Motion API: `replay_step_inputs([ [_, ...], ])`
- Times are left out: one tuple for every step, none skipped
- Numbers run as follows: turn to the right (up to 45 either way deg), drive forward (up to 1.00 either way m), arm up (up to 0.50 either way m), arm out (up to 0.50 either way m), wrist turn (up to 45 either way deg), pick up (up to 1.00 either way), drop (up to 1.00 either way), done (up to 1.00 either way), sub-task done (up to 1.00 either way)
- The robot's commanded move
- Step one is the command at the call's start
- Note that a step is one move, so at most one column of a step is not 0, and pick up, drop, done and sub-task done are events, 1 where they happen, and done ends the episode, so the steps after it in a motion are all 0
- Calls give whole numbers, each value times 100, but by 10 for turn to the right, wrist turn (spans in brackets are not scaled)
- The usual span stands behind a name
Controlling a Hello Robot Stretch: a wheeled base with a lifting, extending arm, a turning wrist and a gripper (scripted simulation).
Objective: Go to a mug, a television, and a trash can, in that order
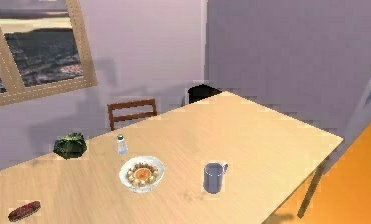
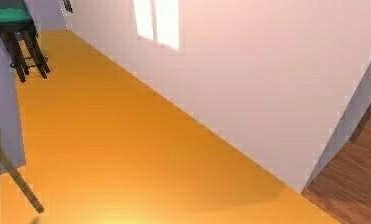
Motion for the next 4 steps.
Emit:
replay_step_inputs([
  [-450,0,0,0,0,0,0,0,0],
  [450,0,0,0,0,0,0,0,0],
  [450,0,0,0,0,0,0,0,0],
  [60,0,0,0,0,0,0,0,0],
])
